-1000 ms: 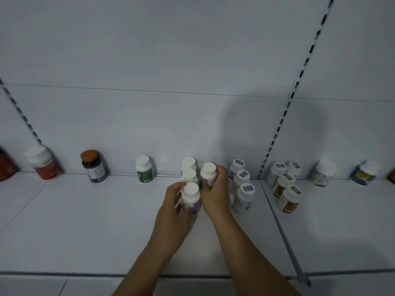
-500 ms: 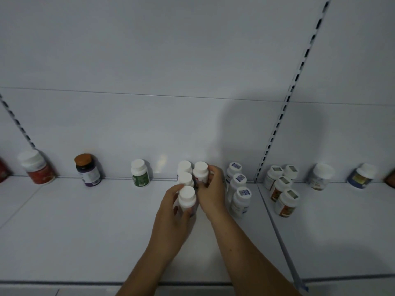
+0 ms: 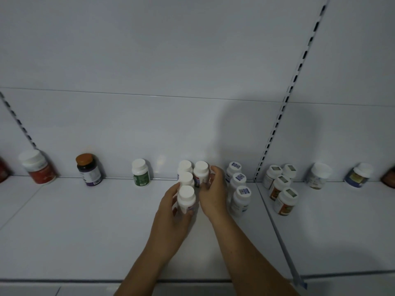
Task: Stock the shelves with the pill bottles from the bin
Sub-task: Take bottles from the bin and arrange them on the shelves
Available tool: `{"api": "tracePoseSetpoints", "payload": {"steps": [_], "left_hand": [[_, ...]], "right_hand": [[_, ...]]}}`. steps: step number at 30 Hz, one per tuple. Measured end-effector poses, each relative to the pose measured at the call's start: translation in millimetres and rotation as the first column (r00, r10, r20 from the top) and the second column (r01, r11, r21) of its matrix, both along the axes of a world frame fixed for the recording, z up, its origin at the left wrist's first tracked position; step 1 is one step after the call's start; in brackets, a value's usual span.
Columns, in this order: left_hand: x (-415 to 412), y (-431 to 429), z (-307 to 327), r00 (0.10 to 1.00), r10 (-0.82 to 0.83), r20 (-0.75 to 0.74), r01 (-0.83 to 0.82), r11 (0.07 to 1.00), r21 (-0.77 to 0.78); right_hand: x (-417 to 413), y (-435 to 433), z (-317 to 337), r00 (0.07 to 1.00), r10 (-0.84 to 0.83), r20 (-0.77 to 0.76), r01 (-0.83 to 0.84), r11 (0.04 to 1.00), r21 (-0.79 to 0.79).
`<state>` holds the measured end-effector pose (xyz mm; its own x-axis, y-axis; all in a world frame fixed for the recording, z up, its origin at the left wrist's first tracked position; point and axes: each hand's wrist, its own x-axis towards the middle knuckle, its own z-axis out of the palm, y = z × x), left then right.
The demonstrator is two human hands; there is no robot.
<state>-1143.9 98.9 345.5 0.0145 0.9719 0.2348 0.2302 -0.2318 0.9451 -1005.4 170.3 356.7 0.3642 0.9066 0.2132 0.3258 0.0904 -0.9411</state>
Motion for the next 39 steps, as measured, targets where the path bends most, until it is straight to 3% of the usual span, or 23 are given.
{"api": "tracePoseSetpoints", "payload": {"steps": [5,10,25,31,35,39], "left_hand": [[-7.5,-5.6,-5.2,0.993,0.086,-0.081,-0.091,0.994,-0.058],[-15.9,-17.6,-5.7,0.994,0.041,-0.099,-0.045,0.998,-0.044],[-16.9,-11.5,0.1,0.991,-0.083,-0.101,0.082,0.997,-0.015],[-27.0,-23.0,8.3,0.992,0.032,-0.121,-0.039,0.998,-0.056],[-52.0,-37.2,23.4,0.955,0.084,-0.284,-0.081,0.996,0.020],[-77.3,-59.3,39.3,0.827,0.155,-0.541,-0.124,0.988,0.093]], "right_hand": [[-3.4,-66.5,-17.1,0.995,0.074,0.067,-0.073,0.997,-0.021],[-1.1,-100.9,-26.7,0.955,0.293,0.038,-0.287,0.951,-0.118],[-3.1,-106.5,-19.4,0.965,0.262,0.014,-0.257,0.956,-0.139],[2.2,-123.7,-12.3,0.956,0.292,-0.036,-0.294,0.943,-0.156],[16.2,-138.9,3.0,0.928,0.363,0.088,-0.347,0.925,-0.158],[20.1,-151.0,29.2,0.820,0.514,0.252,-0.493,0.858,-0.146]]}}
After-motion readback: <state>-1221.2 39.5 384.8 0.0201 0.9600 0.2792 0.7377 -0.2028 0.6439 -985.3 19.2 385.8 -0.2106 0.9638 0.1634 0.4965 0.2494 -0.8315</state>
